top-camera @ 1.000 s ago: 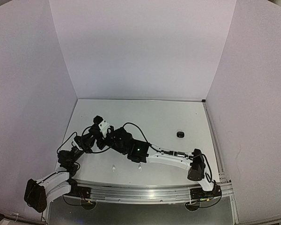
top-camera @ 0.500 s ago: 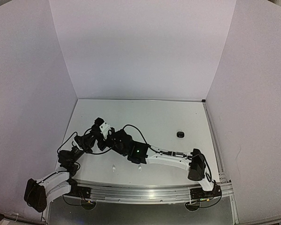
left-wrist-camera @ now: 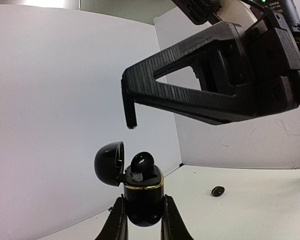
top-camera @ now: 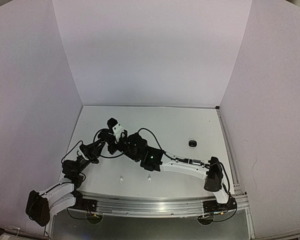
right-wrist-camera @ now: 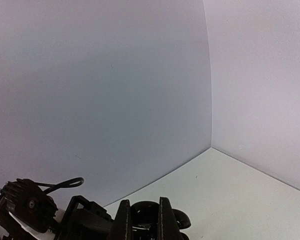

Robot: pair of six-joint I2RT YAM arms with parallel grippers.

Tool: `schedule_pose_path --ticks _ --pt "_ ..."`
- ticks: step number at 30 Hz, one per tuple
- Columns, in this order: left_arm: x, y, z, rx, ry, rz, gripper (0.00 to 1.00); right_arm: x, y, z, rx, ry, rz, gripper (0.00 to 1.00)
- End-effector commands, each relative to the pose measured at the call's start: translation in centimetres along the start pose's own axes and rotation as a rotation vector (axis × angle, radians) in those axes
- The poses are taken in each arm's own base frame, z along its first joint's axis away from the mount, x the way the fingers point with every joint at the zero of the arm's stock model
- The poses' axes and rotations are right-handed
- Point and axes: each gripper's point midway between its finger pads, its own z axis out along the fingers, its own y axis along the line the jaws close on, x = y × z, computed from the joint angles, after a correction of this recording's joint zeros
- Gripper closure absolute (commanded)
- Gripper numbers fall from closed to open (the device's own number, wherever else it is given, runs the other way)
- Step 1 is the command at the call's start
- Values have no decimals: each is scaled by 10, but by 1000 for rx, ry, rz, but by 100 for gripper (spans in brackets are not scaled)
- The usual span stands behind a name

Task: Insert the wireless bluetooth earbuds into the charging case
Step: Insert the left earbud into the left side groove of the charging case.

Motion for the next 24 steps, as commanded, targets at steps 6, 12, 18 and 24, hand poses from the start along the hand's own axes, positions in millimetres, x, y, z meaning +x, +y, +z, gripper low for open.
schedule_pose_path --ticks 6,12,18,24 --pt "-20 2 5 0 -59 14 100 -11 -1 -4 -6 -30 62 100" --pt "-20 2 5 3 -58 13 100 -2 0 0 -13 -14 80 100" --pt "-20 2 5 3 -58 15 100 5 2 4 -26 -3 89 100" --pt "-20 1 5 3 -60 15 100 12 3 7 -26 15 90 100"
